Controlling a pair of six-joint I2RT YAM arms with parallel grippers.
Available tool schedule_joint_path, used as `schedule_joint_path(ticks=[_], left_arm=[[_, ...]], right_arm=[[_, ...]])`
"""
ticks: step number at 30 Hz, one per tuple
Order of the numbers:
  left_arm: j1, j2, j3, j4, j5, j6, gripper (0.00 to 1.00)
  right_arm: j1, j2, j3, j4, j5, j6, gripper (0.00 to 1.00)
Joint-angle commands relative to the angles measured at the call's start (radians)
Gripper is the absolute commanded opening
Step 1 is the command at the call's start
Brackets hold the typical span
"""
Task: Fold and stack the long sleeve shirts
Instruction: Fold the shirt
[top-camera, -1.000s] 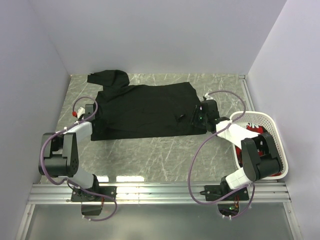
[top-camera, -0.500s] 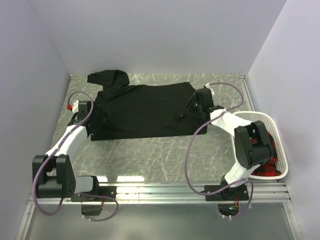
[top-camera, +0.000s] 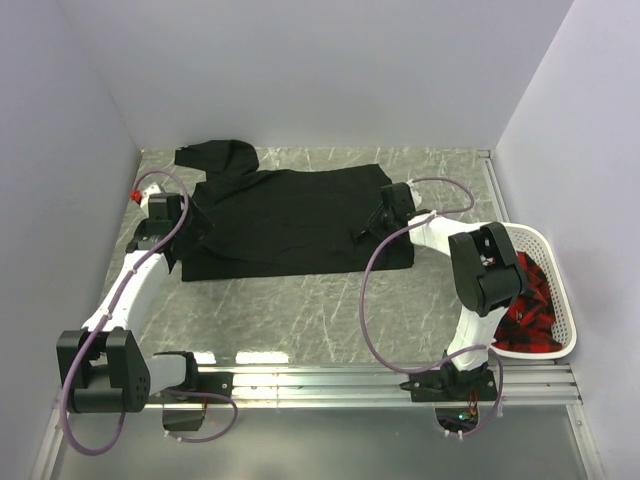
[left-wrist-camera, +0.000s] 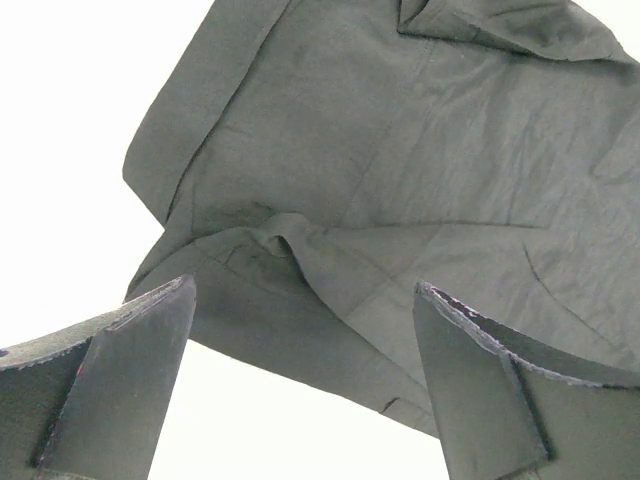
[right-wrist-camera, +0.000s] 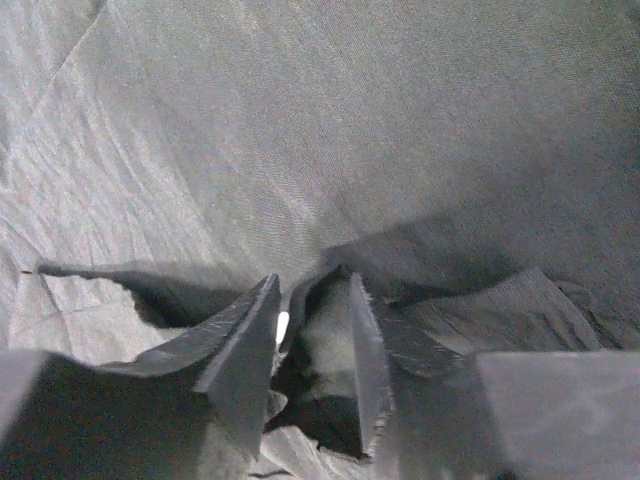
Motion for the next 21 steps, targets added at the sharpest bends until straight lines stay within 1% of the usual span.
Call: schedule_joint_path(ticks=[1,3,4,6,10,21], left_arm=[[-0.002,-0.003,0.017,0.001,-0.015,0.04,0.96],[0.004,-0.001,0.018,0.001,0.001,0.037,0.96],[0.007,-0.001,0.015,0.001,0.005,0.037,0.96],[0.013,0.002,0.014,0.001,0.018,0.034,0.95],[0.025,-0.001,0.015,0.004,0.031,0.026,0.95],[0.047,-0.011,0.006,0.001,0.03,0.015,0.95]], right_arm=[[0.011,-0.002,0.048,0.004,0.011,0.021,0.34],[0.008,-0.007,0.051,-0.004,0.017,0.018,0.2],[0.009,-0.02,0.054,-0.007,0.026,0.009,0.08],[0.009,-0.048,0.06,-0.012,0.043,-0.003,0.0],[0.009,-0.094,0.065,-0.006,0.107,-0.035,0.0],[0.009,-0.102,0.053,0.065,0.141,-0.058,0.0]])
